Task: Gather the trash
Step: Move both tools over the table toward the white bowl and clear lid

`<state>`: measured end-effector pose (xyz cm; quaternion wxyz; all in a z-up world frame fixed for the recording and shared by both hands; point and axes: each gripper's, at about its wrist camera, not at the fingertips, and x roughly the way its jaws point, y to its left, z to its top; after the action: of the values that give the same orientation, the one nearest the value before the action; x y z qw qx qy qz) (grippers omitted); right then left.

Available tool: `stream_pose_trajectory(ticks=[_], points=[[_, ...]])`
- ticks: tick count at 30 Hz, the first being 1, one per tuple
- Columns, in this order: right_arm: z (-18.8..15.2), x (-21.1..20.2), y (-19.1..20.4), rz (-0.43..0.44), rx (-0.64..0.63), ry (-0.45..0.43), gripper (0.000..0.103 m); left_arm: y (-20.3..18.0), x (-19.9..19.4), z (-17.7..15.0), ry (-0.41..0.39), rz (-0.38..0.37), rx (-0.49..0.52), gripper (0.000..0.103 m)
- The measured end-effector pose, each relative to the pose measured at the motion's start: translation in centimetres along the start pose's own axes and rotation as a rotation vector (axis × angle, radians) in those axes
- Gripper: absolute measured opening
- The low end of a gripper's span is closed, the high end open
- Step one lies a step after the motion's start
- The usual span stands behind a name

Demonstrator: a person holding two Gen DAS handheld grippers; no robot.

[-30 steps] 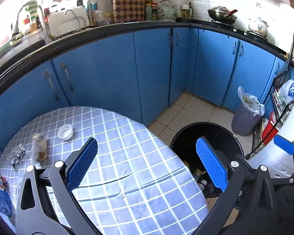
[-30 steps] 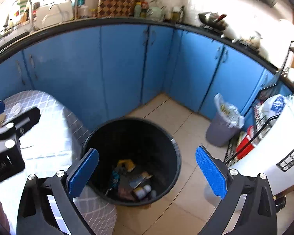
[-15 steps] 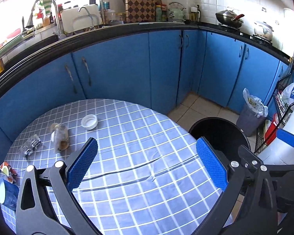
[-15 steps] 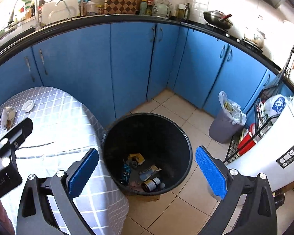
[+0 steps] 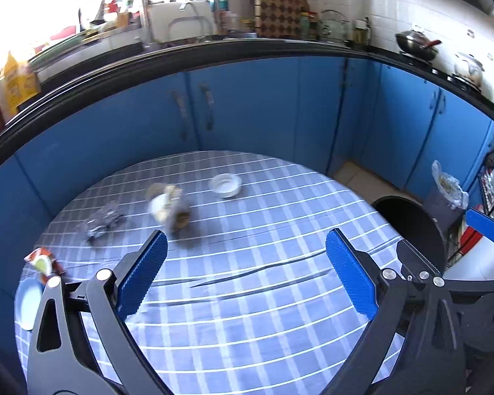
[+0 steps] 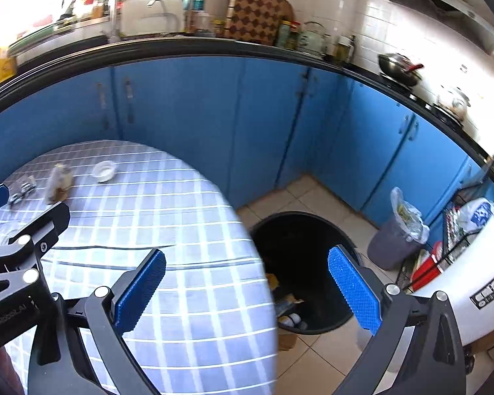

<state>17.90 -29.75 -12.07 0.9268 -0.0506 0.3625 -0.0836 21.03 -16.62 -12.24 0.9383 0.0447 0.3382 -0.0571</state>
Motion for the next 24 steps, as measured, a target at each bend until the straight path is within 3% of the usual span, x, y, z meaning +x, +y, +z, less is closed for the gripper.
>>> stream_pose_trajectory(ticks=[24], points=[[-2.1,-3.3,19.0,0.290,-0.231,-0.003,0.096,18.5,-4.9,-7.4,0.029,0.258,-0.173,0.095]])
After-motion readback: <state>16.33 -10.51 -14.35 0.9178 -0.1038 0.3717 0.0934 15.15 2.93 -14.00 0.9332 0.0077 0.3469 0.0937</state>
